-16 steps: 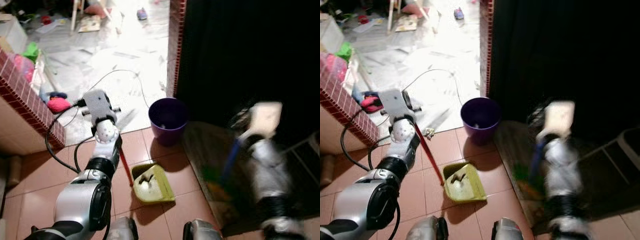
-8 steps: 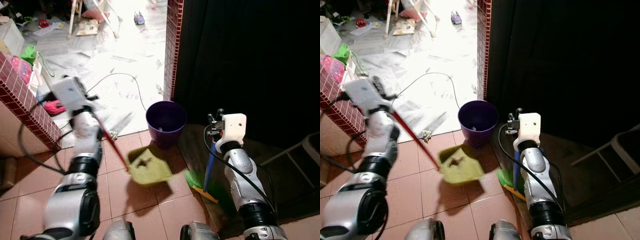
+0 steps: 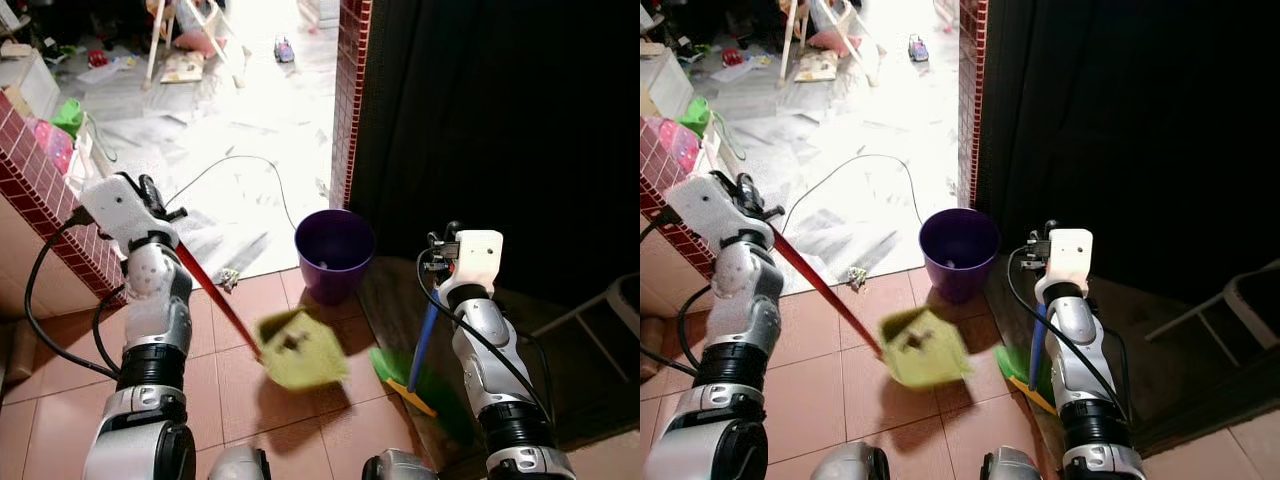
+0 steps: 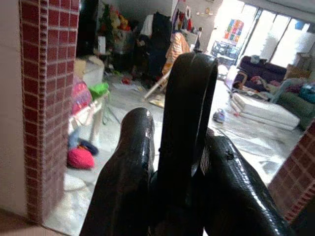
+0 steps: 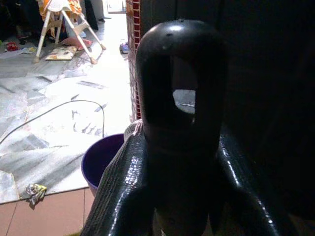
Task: Sweep floor
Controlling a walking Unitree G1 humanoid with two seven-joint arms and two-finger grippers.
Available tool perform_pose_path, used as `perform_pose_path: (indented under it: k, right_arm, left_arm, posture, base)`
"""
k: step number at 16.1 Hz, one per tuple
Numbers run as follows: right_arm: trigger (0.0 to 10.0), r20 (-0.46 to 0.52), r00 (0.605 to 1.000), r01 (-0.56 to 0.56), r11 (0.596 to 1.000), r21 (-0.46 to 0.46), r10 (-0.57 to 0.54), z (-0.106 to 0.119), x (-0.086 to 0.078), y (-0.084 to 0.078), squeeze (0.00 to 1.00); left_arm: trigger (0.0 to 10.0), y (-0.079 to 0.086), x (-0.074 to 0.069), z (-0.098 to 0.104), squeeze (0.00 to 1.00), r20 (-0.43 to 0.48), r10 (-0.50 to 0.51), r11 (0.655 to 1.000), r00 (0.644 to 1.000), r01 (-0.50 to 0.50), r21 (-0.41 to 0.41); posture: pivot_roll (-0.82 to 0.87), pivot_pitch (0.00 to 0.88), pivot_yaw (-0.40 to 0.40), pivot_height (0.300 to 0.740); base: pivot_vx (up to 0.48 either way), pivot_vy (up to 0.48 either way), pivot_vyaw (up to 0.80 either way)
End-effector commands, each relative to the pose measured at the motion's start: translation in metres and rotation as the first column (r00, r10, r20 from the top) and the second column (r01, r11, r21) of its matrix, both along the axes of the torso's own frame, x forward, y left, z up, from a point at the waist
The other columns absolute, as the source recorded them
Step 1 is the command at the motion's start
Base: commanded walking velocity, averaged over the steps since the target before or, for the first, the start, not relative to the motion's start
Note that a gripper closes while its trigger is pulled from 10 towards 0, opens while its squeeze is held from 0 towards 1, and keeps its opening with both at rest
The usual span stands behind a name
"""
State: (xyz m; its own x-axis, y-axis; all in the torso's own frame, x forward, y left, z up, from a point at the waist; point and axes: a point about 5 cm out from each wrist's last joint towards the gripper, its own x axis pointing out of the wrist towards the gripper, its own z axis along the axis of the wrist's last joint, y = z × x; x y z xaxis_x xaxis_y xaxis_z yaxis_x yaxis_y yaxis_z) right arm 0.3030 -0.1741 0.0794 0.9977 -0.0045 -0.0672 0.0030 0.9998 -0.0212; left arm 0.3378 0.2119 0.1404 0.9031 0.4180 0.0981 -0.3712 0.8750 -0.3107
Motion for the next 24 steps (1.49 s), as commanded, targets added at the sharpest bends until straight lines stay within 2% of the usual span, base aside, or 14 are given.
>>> perform_pose_path:
  k: [1, 3, 4, 5, 7, 15, 19, 22, 24]
  right_arm:
    - [10.0, -0.097, 0.994, -0.037, 0.994, 0.106, 0.048, -0.024, -0.01, 0.008, 0.0]
    - [10.0, -0.09, 0.993, -0.067, 0.994, 0.082, 0.074, -0.025, -0.012, 0.01, 0.0]
    - [10.0, -0.096, 0.992, -0.07, 0.989, 0.129, 0.083, -0.026, -0.013, 0.011, 0.0]
    - [10.0, -0.095, 0.993, -0.061, 0.992, 0.113, 0.072, -0.025, -0.013, 0.011, 0.0]
    - [10.0, -0.085, 0.994, -0.058, 0.988, 0.141, 0.07, -0.022, -0.01, 0.013, 0.0]
    - [10.0, -0.081, 0.994, -0.064, 0.989, 0.13, 0.075, -0.02, -0.007, 0.008, 0.0]
    - [10.0, -0.081, 0.994, -0.063, 0.99, 0.125, 0.074, -0.02, -0.005, 0.008, 0.0]
    - [10.0, -0.068, 0.997, -0.037, 0.992, 0.12, 0.045, -0.017, -0.002, 0.005, 0.0]
    - [10.0, -0.064, 0.997, -0.031, 0.992, 0.12, 0.039, -0.015, 0.002, 0.005, 0.0]
  left_arm:
    - [10.0, 0.004, 0.0, 0.02, 0.0, 0.081, -0.012, 0.999, 0.997, 0.016, -0.038]
    - [10.0, 0.009, -0.002, 0.024, 0.0, 0.091, -0.003, 0.999, 0.996, 0.0, 0.036]
    - [10.0, 0.009, -0.002, 0.022, 0.0, 0.067, -0.004, 1.0, 0.998, 0.003, 0.022]
    - [10.0, 0.005, -0.004, 0.022, 0.0, 0.061, -0.025, 0.999, 0.998, 0.023, 0.031]
    - [10.0, 0.001, -0.005, 0.019, 0.0, 0.047, -0.053, 0.998, 0.997, 0.052, 0.026]
    - [10.0, -0.004, -0.002, 0.02, 0.0, 0.029, -0.1, 0.995, 0.995, 0.1, 0.001]
    - [10.0, -0.007, -0.002, 0.019, 0.0, 0.019, -0.129, 0.991, 0.991, 0.129, 0.022]
    - [10.0, -0.01, 0.001, 0.021, 0.0, 0.023, -0.147, 0.989, 0.989, 0.147, -0.001]
    - [10.0, -0.011, 0.003, 0.023, 0.0, 0.028, -0.149, 0.989, 0.988, 0.149, 0.005]
  posture:
    - [-0.12, 0.0, 0.07, 0.74]
    - [-0.12, 0.0, 0.068, 0.74]
    - [-0.12, 0.0, 0.071, 0.74]
    - [-0.12, 0.0, 0.073, 0.74]
    - [-0.13, 0.0, 0.076, 0.74]
    - [-0.13, 0.0, 0.075, 0.74]
    - [-0.14, 0.0, 0.082, 0.74]
    - [-0.14, 0.0, 0.082, 0.74]
    - [-0.14, 0.0, 0.088, 0.74]
  base:
    - [0.0, 0.0, 0.0]
    - [0.0, 0.0, 0.0]
    - [0.0, 0.0, 0.0]
    - [0.0, 0.0, 0.0]
    - [0.0, 0.0, 0.0]
    - [0.0, 0.47, 0.0]
    - [0.0, 0.48, 0.0]
    - [0.0, 0.48, 0.0]
    - [0.0, 0.48, -0.63]
